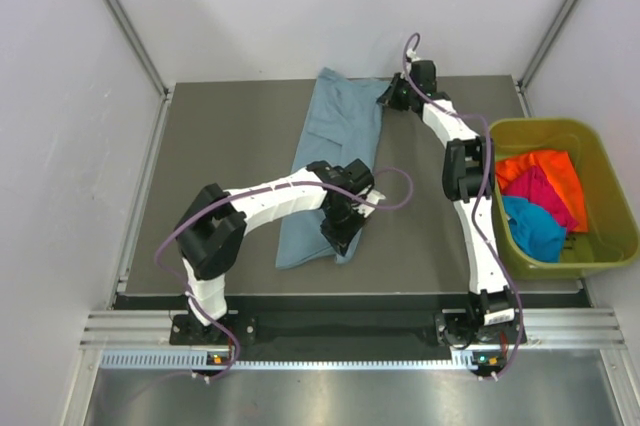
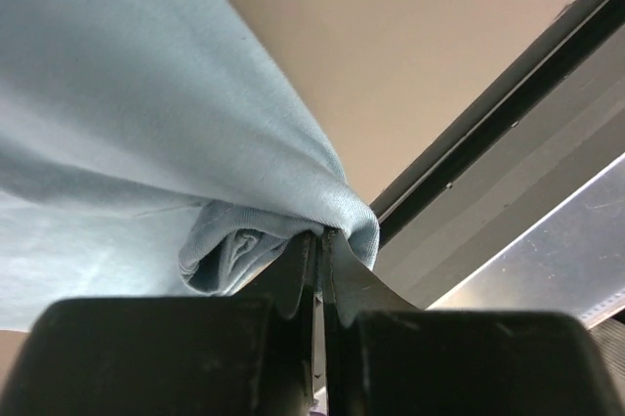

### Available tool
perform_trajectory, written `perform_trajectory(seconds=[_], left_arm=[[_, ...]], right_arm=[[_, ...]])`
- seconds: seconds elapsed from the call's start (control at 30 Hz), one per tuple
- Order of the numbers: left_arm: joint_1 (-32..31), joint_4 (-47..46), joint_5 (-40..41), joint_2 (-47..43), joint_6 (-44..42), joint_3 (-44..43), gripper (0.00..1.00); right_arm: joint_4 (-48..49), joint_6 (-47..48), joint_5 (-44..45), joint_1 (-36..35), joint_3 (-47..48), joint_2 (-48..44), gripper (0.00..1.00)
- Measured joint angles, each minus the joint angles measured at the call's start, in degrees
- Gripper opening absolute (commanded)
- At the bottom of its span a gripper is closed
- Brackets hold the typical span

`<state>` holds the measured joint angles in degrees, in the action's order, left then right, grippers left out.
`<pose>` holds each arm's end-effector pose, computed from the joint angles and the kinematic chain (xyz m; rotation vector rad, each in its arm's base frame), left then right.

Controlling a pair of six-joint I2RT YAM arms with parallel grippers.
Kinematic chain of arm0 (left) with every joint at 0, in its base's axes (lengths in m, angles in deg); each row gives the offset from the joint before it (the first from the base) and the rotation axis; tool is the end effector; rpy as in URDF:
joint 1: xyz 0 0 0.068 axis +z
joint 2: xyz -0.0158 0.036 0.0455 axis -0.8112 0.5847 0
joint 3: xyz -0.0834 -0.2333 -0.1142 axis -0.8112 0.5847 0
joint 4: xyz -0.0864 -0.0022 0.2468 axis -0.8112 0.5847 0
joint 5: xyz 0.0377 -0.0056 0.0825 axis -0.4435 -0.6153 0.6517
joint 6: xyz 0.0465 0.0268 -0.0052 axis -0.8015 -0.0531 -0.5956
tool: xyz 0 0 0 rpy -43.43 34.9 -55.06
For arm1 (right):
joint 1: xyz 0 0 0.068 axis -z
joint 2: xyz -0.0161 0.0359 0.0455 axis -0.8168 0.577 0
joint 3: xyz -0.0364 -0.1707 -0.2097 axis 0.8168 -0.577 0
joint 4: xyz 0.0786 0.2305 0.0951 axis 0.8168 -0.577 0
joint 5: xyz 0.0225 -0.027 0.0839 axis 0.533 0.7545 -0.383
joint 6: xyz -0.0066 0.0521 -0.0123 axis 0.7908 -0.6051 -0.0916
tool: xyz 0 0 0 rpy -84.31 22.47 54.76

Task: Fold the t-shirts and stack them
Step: Fold the tshirt

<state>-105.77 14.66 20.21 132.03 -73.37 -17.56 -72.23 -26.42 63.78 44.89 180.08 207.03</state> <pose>0.2152 -0.2887 0.2060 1.2122 2.8426 -0.5628 0.5899 0.1153 0.1499 0.0943 2.1757 0.7488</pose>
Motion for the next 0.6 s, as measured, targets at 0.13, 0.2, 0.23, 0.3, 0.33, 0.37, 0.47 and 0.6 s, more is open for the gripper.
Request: perform_trajectory(seconds=[0.13,0.2,0.23,0.3,0.33,0.37,0.47,0.6], left_arm=[[-1.9,0.0,0.5,2.3,-1.0,-2.8,0.0],[-2.6,0.0,0.9,3.5,-1.3,-3.9,0.0],[-3.1,-0.1,1.1,4.0,-1.5,-4.4,0.0],[-3.8,-0.2,1.5,4.8,-2.0,-4.9,0.0],[-4.1,-0.2,1.6,5.1,-2.1,-5.0,0.0],[-4.5,-0.1,1.9,5.4,-2.3,-5.3,0.0],[-5.4,-0.2,2.7,6.2,-2.8,-6.1,0.0],[-6.5,-0.1,3.8,7.1,-3.8,-7.5,0.46]], right_arm=[[1.2,-0.5,0.1,-0.2,1.1,1.3,0.0],[1.7,-0.9,0.1,-0.2,1.5,1.8,0.0],[1.8,-0.9,0.1,-0.2,1.5,2.0,0.0],[2.3,-1.2,0.1,-0.2,1.5,2.3,0.0],[2.4,-1.3,0.1,-0.2,1.8,2.4,0.0],[2.6,-1.3,0.1,-0.2,1.9,2.5,0.0],[2.9,-1.4,0.1,-0.2,1.9,2.6,0.0],[3.1,-1.6,0.0,0.2,1.9,2.6,0.25]])
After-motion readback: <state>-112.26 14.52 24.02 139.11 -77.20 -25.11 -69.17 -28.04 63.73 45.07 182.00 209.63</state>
